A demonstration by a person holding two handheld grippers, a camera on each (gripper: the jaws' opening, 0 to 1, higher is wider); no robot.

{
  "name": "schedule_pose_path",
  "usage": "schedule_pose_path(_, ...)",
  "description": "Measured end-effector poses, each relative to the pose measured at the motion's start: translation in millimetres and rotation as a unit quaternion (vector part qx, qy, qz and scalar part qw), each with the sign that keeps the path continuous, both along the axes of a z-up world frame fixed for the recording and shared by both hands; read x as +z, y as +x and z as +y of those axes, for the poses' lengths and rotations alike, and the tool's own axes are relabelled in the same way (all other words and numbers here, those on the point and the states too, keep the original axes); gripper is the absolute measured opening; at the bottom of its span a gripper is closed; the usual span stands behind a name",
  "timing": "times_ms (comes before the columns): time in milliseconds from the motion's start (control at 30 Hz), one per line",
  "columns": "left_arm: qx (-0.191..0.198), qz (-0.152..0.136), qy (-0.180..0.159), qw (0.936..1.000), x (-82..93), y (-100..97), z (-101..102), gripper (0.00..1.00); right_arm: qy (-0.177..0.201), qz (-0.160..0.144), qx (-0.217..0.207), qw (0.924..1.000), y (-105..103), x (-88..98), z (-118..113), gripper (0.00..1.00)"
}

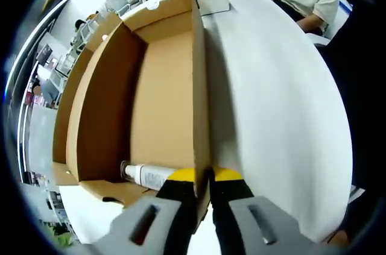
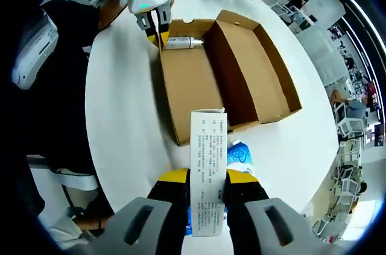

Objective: Operate the shoe box by opening the lid, removing the specified soft item, and placing it in the target area until the item is outside and the box remains undamaged.

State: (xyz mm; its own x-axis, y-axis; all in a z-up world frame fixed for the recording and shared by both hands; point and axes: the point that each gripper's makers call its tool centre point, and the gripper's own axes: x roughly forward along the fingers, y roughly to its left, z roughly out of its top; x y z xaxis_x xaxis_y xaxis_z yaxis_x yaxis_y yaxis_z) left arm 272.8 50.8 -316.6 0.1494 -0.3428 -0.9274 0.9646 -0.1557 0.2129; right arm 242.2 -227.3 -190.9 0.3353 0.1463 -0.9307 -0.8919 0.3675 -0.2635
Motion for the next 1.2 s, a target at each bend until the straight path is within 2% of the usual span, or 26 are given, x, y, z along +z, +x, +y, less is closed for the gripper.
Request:
schedule_pose_path(300, -0.001, 0.0, -0.001, 1.0, 0.7, 3.2, -0.8, 0.06, -0.011, 0.007, -0.012, 0.9998, -30.5, -1.4, -20.5, 0.21)
schedule_pose_path(533, -0.001, -0.001, 0.0, 1.0, 0.6, 3.2, -1.0, 0.06, -0.02, 0.013, -0.017, 0.9996, -46.2, -5.6, -32.7, 0.21)
schedule_pose_path(767, 0.0, -0.001, 0.0, 1.0, 0.4, 3.2, -1.4, 0.06, -0.05, 0.022, -0.004, 0.9985, -68.0, -18.4, -47.4, 0.21)
schedule_pose_path(1000, 0.0, 0.0, 0.0, 1.0, 0.1, 2.9, -1.5, 0.06, -0.042, 0.035, -0.007, 0.9985, -79.4, -32.8, -50.7, 0.21)
schedule_pose_path(1200, 0.0, 0.0, 0.0, 1.0, -0.1, 2.6, -1.5, 0.06, -0.055, 0.046, -0.003, 0.9974, -90.0, -46.0, -57.4, 0.21)
